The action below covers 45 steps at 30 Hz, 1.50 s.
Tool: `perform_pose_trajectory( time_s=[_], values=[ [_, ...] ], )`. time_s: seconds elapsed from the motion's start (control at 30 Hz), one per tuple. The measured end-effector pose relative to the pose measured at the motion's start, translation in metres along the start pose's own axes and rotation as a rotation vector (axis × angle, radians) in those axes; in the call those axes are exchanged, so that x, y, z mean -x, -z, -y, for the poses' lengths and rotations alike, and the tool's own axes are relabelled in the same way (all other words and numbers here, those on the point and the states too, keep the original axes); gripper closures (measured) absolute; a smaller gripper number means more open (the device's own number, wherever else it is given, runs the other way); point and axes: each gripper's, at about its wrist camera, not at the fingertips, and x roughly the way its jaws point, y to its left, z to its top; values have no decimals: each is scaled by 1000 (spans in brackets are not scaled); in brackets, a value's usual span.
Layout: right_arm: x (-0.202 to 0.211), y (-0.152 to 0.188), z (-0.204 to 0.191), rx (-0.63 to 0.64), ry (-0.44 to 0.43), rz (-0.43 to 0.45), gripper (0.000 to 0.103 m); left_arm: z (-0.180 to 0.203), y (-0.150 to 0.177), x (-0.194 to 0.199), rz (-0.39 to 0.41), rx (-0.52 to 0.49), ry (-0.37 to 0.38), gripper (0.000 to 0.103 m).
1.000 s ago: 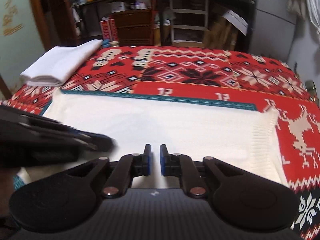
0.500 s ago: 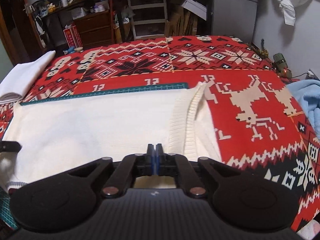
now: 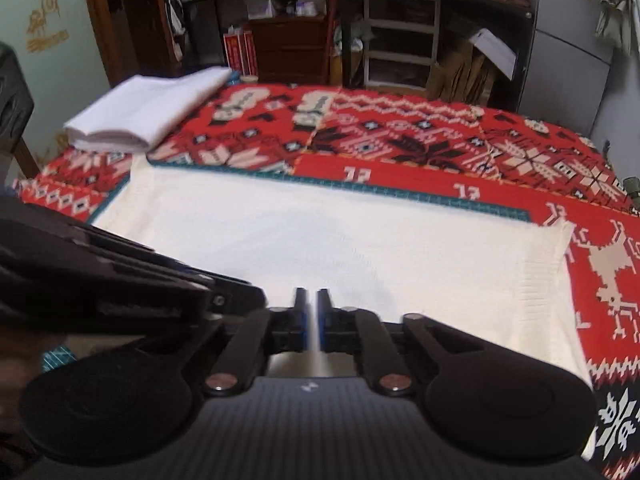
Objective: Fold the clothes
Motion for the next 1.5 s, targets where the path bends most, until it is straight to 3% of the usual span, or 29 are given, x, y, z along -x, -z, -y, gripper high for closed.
perform_pose_trajectory(
  time_s=[0.3,0.57,0.67,0.97,1.2,1.3,1.5],
  values=[
    [25,31,9,48,-34,-32,100,-13,27,26,-35,-17,14,99],
    [20,7,-7,43,-76,20,100,-16,35,43,-30,-12,-7,99],
    [1,0,-10,18,-79,-14,101,-20,40,44,-37,0,-17,99],
    [28,38,-10,59,-74,-27,102,-24,53,52,-32,3,-12,99],
    [25,16,-24,47,-92,24,101,-28,58,58,-28,18,-7,99],
    [8,8,-33,28,-105,-2,101,-31,61,59,-29,29,-2,99],
    [22,34,-33,63,-100,-12,101,-37,64,59,-21,49,22,99]
  ],
)
